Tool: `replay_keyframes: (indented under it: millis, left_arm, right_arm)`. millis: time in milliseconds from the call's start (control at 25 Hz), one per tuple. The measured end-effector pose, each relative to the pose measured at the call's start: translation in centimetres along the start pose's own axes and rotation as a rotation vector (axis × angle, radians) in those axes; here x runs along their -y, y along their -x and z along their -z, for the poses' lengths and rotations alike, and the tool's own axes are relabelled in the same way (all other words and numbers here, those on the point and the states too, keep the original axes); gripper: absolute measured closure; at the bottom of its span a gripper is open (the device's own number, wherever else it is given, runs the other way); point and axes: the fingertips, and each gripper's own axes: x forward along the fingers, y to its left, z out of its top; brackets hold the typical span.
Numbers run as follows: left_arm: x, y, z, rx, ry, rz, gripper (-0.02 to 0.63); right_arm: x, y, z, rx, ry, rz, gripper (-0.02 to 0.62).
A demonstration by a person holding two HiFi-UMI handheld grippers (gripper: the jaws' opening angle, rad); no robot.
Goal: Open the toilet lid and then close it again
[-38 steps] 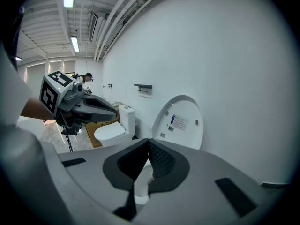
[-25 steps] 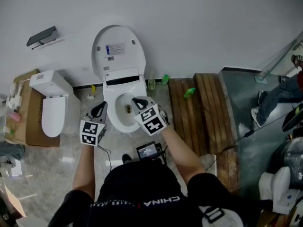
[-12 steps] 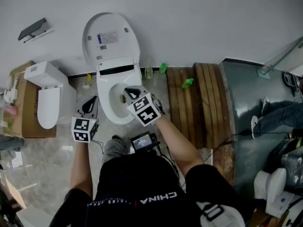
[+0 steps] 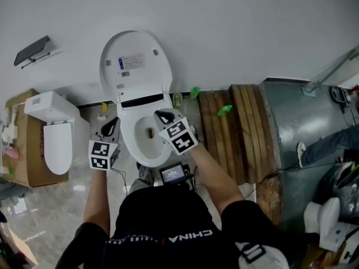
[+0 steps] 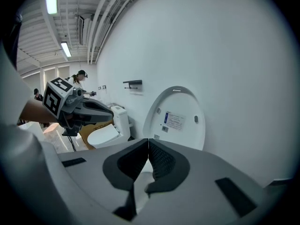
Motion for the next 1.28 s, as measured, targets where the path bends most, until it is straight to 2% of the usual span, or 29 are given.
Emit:
replay_keyframes:
  millis: [320,560,680,840,1280]
  left_arm:
    - [-7.7,-3.7,-1.2,0.013,-0.019,0.086,0.596]
    - [-9.0,-6.2,-1.5,0.011,-0.014,0.123,0.595]
    - [-9.3,-7.3,-1.7,0.008,-0.005,0.105,0.595]
    - [-9.2,-8.4,-1.9,0.012,0.05,0.055,0.596]
    - [-10.0,-10.9,-4.7,0.036,0.034,-0.007,0.595]
  right_arm:
    - [2.2,-5.3,-5.1,0.018,-0.025,0.084,0.58]
    - [3.5,-7.2,-6.2,0.01,-0.033,0.103,0.58]
    - [4.5,-8.1,-6.4,0.0,-0.02,0.087,0.58]
    - [5.6,-8.5,-7.1,0.006,0.005,0.048,0.58]
    - [8.3,-10.4,-9.4,0.031,0.046,-0.017,0.58]
